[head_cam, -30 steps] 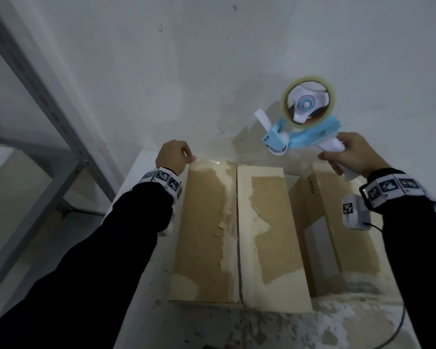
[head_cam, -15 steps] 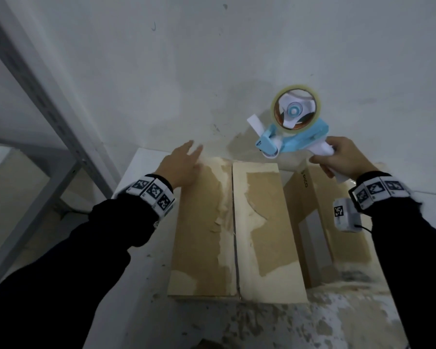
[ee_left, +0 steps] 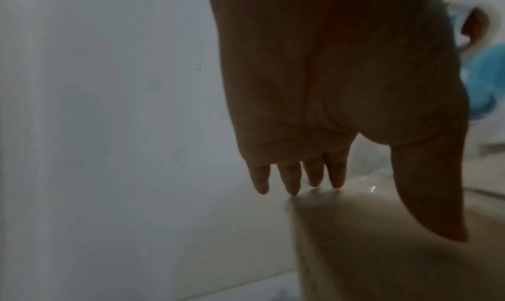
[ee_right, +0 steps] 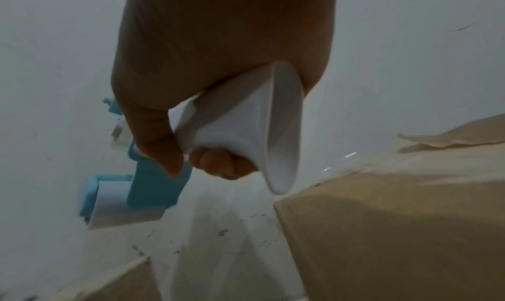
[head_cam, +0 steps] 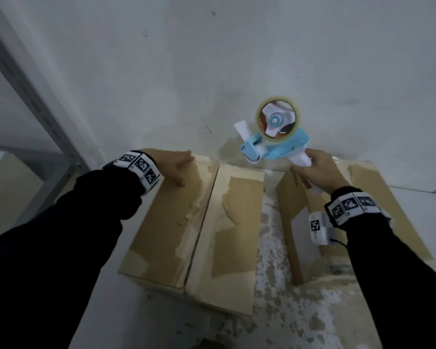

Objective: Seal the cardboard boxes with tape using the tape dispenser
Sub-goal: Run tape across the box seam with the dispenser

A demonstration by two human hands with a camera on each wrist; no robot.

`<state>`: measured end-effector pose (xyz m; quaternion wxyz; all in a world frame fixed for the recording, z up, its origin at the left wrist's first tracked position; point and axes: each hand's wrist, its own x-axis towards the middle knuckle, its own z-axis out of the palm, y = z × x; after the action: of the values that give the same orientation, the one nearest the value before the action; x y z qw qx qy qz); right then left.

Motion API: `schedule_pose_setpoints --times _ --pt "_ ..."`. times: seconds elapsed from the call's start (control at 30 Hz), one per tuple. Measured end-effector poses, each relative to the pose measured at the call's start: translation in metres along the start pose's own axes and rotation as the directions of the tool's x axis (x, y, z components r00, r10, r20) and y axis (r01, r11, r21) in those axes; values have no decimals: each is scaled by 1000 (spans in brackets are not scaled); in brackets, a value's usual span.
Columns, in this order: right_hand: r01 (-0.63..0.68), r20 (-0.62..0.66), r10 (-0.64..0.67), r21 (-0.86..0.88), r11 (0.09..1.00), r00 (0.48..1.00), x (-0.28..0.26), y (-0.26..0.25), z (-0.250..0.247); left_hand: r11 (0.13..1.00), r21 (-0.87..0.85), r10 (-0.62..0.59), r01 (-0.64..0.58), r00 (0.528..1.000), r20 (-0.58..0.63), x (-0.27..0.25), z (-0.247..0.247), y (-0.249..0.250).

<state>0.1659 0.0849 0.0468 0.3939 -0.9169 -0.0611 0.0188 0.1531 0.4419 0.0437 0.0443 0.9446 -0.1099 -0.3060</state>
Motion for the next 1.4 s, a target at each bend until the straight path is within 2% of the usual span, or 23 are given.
schedule_pose_setpoints --times 0.13,0.2,0.3,0.53,0.83,0.97,1.2,1.3,1.4 --pt "-1 -21 2 53 999 1000 -2 6 -1 995 -43 88 -95 986 -143 4 -8 41" --pt "3 -19 -2 55 998 1000 -2 7 -1 997 -8 75 -77 989 -127 15 -2 67" --pt "9 -8 -9 51 999 1000 -3 6 -2 1000 6 -10 10 998 -55 32 19 91" --pt "25 48 -21 -90 996 999 -5 15 -3 998 -24 -61 58 980 -187 42 55 93" --pt "165 158 -124 -285 944 980 5 20 -16 996 -53 -77 66 972 -221 53 63 88" --pt "246 184 -185 -403 881 965 7 23 -19 997 -57 -63 52 976 -210 59 64 86" --pt "138 175 -81 -342 929 981 2 19 -12 984 -91 -168 151 960 -224 58 50 106" --pt "22 169 5 -158 987 986 -3 18 -8 956 -209 -257 208 935 -245 59 48 134" --pt "-53 178 57 -25 998 982 -10 19 -7 936 -257 -308 240 914 -266 62 57 154"
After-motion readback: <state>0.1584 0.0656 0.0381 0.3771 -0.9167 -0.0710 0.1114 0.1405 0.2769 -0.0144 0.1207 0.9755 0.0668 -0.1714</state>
